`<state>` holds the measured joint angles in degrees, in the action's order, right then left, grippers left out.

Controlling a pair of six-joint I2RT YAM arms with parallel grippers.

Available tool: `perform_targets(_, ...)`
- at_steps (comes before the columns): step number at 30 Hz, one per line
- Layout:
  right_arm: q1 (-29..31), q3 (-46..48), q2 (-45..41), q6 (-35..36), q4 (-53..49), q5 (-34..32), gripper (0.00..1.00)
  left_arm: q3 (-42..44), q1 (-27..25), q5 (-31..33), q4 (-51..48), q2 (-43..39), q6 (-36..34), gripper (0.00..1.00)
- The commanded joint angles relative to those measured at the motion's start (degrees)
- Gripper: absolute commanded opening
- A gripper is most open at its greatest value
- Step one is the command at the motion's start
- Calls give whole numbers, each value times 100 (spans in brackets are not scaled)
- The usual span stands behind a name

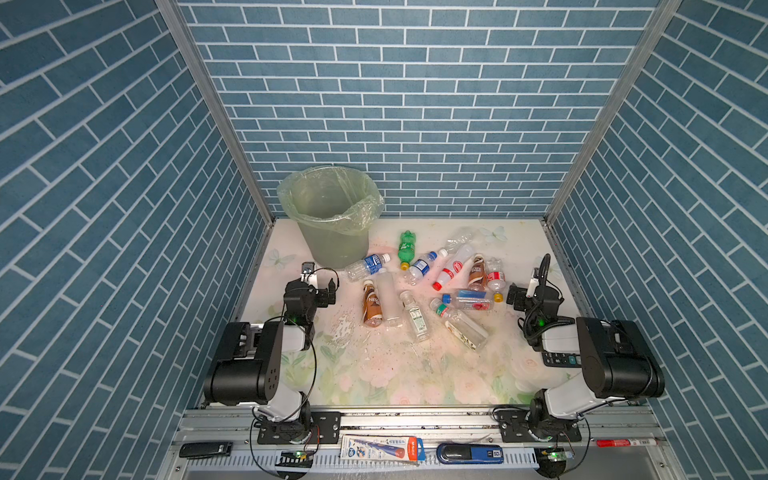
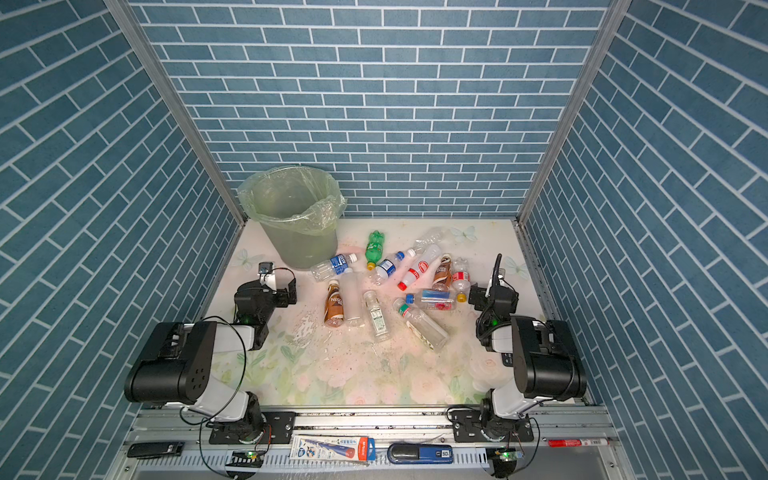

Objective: Throw the plastic bottles in the bin

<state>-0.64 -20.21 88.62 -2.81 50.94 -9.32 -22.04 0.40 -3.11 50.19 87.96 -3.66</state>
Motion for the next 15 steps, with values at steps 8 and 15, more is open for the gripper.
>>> perform_targets(8,29,-15,-332,-106,60,-238,99,-127,-14,712,-934,-754,247,99)
perform_targets(15,73,114,-1736,-509,-907,-1325,99,-268,-21,1879,-3114,-2356,1489,99)
